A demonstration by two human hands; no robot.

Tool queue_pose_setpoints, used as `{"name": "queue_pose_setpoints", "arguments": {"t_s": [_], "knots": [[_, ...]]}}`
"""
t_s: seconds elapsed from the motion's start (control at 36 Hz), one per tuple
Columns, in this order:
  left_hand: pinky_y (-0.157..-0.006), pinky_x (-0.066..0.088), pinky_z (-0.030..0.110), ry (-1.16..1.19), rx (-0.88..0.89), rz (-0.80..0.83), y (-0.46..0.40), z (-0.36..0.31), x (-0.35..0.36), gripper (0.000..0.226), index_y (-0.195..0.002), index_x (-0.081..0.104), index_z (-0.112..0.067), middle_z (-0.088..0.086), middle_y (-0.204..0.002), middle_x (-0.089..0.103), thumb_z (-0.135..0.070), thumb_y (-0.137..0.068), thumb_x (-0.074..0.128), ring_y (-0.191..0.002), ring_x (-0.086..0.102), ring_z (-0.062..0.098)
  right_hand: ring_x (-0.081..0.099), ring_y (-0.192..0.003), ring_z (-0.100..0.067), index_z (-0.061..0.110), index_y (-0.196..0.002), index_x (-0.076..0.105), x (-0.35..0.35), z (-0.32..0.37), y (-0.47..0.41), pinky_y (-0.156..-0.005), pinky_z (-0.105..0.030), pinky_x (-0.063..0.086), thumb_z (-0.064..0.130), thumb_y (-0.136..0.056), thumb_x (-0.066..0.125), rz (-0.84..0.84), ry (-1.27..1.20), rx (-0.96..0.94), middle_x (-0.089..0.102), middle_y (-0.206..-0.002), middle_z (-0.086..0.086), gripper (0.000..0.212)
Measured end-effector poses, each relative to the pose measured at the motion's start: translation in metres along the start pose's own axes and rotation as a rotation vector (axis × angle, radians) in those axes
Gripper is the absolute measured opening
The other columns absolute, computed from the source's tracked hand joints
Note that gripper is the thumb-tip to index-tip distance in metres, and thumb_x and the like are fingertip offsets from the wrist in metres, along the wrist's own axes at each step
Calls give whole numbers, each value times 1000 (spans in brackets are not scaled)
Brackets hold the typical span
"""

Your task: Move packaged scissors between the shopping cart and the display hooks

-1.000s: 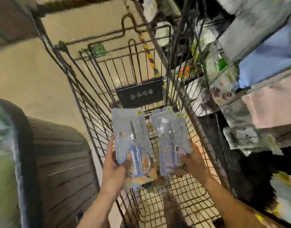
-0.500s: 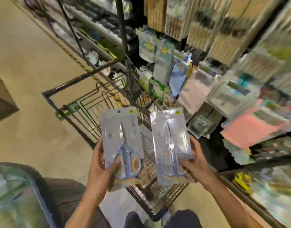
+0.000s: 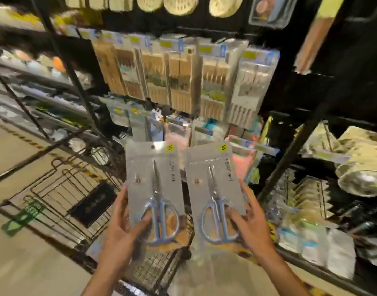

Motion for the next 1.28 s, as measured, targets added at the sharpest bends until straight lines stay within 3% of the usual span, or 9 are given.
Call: {"name": "queue_pose_setpoints", "arguments": {"t_s": [0.14, 0.28, 0.36, 0.44, 0.67, 0.92, 1.11, 1.19, 1.28], "knots": [[-102, 52, 51, -29, 79, 122, 33, -1, 108, 88, -134, 45, -66, -13, -139, 62, -12, -75, 83, -123, 65, 19, 63, -115, 4, 31, -148, 37, -119, 26, 33, -82, -15, 56, 0, -92, 61, -135, 7, -53, 63, -128, 28, 68], [-77, 54, 9, -32, 202, 240, 70, -6, 217, 80, -140, 45, -44, -39, -115, 66, 8, -85, 70, -104, 65, -12, 58, -124, 2, 38, -148, 39, -229, 49, 66, -88, -16, 55, 14, -89, 66, -271, 16, -107, 57, -138, 27, 70], [-80, 58, 16, -29, 228, 305, 88, -9, 276, 81, -143, 45, -46, -20, -127, 68, 6, -86, 70, -110, 69, 2, 60, -125, -5, 39, -149, 38, -288, 63, 85, -93, -30, 58, 17, -89, 67, -347, 44, -141, 54, -145, 19, 70], [-82, 58, 17, -12, 252, 359, 102, -14, 318, 83, -145, 42, -46, -27, -119, 70, 6, -87, 69, -110, 69, 2, 63, -121, -9, 43, -148, 39, -327, 75, 96, -95, -40, 58, 16, -90, 67, -398, 48, -157, 55, -145, 14, 70], [-96, 55, 24, -48, 354, 448, 121, -30, 407, 85, -146, 41, -47, -35, -122, 65, 4, -86, 71, -118, 63, -2, 67, -112, -4, 33, -148, 40, -404, 109, 102, -83, -23, 59, 16, -85, 68, -504, 83, -235, 67, -124, 25, 71], [-94, 58, 35, -16, 386, 589, 97, -58, 465, 84, -145, 42, -52, -21, -129, 67, -3, -84, 72, -120, 66, 9, 73, -98, -14, 32, -149, 41, -441, 134, 70, -71, -21, 59, 8, -90, 68, -571, 83, -268, 73, -120, 3, 69], [-99, 53, 54, 8, 354, 607, 58, -67, 509, 85, -140, 43, -61, -13, -133, 67, -14, -79, 78, -122, 65, 15, 71, -103, -6, 30, -147, 43, -471, 144, 37, -75, -19, 59, 6, -89, 70, -625, 94, -248, 72, -121, 9, 68], [-101, 52, 53, 15, 371, 604, 45, -71, 525, 85, -139, 45, -60, -11, -132, 68, -14, -77, 79, -120, 66, 13, 69, -100, 5, 30, -143, 44, -480, 155, 19, -72, -12, 56, 2, -90, 67, -620, 108, -273, 71, -111, 29, 64], [-98, 54, 51, 0, 375, 610, 32, -72, 538, 84, -138, 44, -63, -11, -132, 68, -18, -76, 79, -119, 66, 12, 70, -103, 1, 31, -142, 45, -488, 156, 1, -74, -14, 57, 1, -90, 67, -627, 96, -288, 71, -115, 25, 64]]}}
Point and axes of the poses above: each hand's wrist, its own y-axis away from the middle knuckle, its own x-axis out of the palm, z = x × y, the point moved 4 cm from there along -y, towards the middle knuckle
